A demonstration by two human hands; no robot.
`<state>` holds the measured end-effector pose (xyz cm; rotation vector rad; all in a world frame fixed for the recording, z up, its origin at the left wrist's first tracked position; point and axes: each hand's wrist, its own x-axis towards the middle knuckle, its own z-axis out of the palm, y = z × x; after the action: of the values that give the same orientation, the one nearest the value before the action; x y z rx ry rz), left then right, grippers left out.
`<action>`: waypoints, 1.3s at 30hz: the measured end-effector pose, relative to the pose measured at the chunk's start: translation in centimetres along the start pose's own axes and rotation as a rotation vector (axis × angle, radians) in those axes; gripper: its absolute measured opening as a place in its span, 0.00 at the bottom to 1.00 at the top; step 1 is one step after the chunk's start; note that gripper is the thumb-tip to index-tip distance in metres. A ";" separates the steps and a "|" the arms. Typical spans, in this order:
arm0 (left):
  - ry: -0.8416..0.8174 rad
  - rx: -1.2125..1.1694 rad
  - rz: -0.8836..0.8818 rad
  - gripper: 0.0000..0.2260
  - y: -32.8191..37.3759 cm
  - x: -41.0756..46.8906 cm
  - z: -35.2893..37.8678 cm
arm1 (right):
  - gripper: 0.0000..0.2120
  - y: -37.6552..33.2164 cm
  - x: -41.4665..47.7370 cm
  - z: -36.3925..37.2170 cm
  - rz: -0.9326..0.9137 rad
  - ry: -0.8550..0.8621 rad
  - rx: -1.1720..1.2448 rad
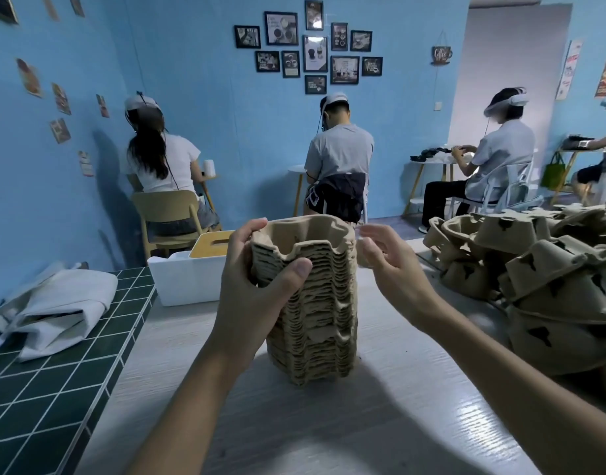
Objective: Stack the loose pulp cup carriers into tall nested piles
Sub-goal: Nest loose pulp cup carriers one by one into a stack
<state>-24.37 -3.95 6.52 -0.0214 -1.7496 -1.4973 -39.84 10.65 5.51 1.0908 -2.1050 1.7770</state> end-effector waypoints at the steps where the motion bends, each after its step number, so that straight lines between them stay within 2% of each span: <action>1: 0.001 0.002 0.008 0.34 0.1 0.0 0.1 | 0.12 1.8 0.8 -0.1 0.055 0.019 -0.085; 4: -0.007 0.010 0.017 0.35 0.0 0.0 0.0 | 0.04 7.0 3.4 -0.2 0.152 0.008 -0.380; 8: -0.024 0.009 0.021 0.34 -0.4 0.2 -0.1 | 0.21 11.0 6.9 0.2 0.239 0.016 -0.580; 10: -0.032 0.000 0.020 0.34 -0.7 0.3 -0.2 | 0.25 11.8 8.4 0.5 0.255 0.032 -0.639; 14: -0.050 -0.019 0.021 0.33 -1.0 0.4 -0.3 | 0.29 13.1 11.0 0.6 0.322 -0.034 -0.737; 17: -0.052 -0.018 0.025 0.33 -1.2 0.5 -0.3 | 0.22 14.0 12.0 0.6 0.381 -0.130 -0.852; 19: -0.057 -0.019 0.026 0.32 -1.2 0.5 -0.3 | 0.18 14.1 12.2 0.8 0.395 -0.114 -0.873; 23: -0.070 -0.019 0.009 0.32 -1.1 0.5 -0.4 | 0.11 13.3 11.5 1.7 0.414 0.044 -0.769; 26: -0.078 -0.019 0.004 0.31 -0.9 0.5 -0.5 | 0.13 12.6 9.8 2.0 0.416 0.077 -0.654; 31: -0.081 -0.041 -0.024 0.31 -0.5 0.5 -0.5 | 0.25 9.5 4.2 1.0 0.184 0.051 -0.445; 33: -0.080 -0.044 -0.029 0.31 -0.4 0.5 -0.5 | 0.29 7.6 1.3 -0.2 0.001 0.048 -0.549; 35: -0.080 -0.056 -0.042 0.32 -0.3 0.4 -0.4 | 0.32 5.6 -1.7 -1.7 -0.217 -0.012 -0.760; 39: -0.097 -0.068 -0.054 0.30 0.2 -0.3 -0.4 | 0.27 2.1 -7.4 -4.4 -0.544 -0.145 -1.013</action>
<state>-23.81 -4.02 6.51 -0.0839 -1.7869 -1.6184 -37.20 17.80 0.90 1.2587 -2.0408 0.2923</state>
